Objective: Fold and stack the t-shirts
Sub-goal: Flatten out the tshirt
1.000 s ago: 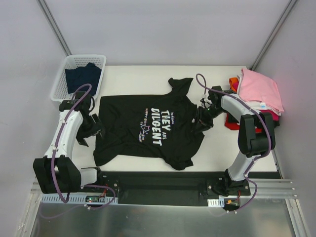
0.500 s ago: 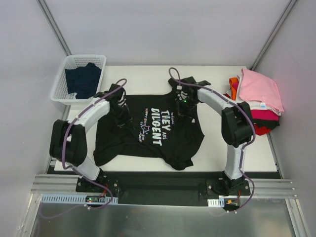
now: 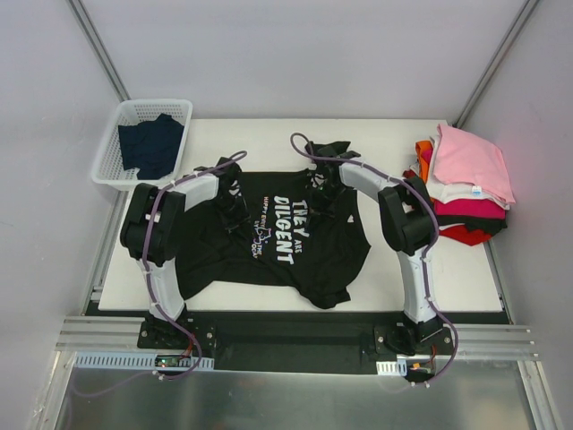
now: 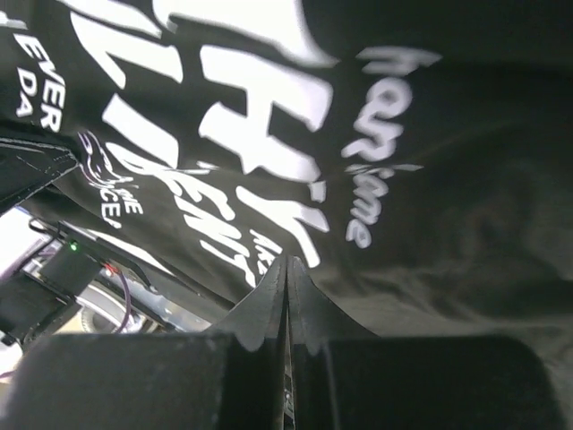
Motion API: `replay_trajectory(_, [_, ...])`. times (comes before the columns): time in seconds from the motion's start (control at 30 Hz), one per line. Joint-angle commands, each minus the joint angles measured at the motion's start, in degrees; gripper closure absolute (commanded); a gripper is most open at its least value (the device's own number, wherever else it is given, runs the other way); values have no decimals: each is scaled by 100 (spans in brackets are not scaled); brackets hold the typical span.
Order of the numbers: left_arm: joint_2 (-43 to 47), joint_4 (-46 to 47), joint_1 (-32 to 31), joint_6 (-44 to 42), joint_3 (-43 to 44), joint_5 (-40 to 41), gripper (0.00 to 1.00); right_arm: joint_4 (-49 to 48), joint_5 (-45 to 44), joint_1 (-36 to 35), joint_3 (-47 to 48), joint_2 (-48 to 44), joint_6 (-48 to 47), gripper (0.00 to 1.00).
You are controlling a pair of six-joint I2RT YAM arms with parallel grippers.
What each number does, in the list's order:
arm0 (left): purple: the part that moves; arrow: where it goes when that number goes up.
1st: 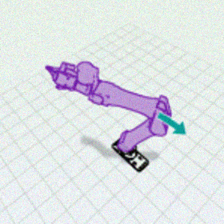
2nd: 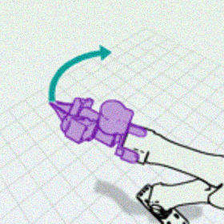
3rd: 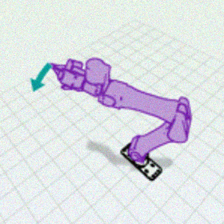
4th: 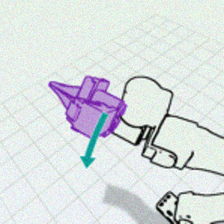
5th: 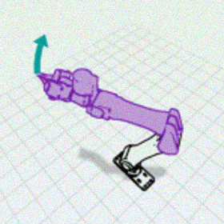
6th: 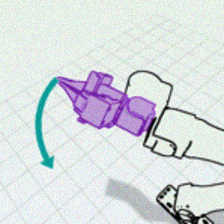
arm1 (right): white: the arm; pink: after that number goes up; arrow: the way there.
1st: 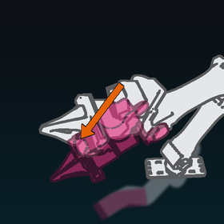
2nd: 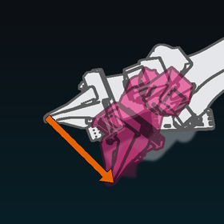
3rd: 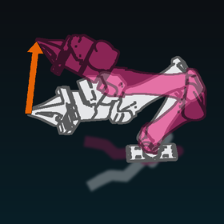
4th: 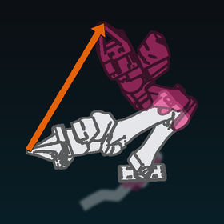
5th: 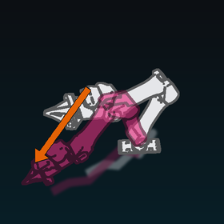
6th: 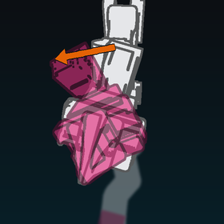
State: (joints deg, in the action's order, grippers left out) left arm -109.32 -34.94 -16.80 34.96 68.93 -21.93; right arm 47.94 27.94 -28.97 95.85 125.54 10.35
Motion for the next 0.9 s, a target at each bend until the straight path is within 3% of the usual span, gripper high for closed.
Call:
replay_trajectory(0.0, [-177, -179, 19, -77, 358, 698, 76, -171, 53, 234, 136, -3, 212, 99])
replay_trajectory(0.27, [-537, -549, -60, -288, 1254, 445, 72, -241, 176, 708, 135, 50, 363, 98])
replay_trajectory(0.43, [-906, -549, -165, -262, 1614, -3, 72, -277, -236, 735, 100, 208, 380, 99])
replay_trajectory(0.87, [-1267, -549, -605, -437, 1958, -347, 70, -233, -738, 1420, 452, 437, 380, 99])
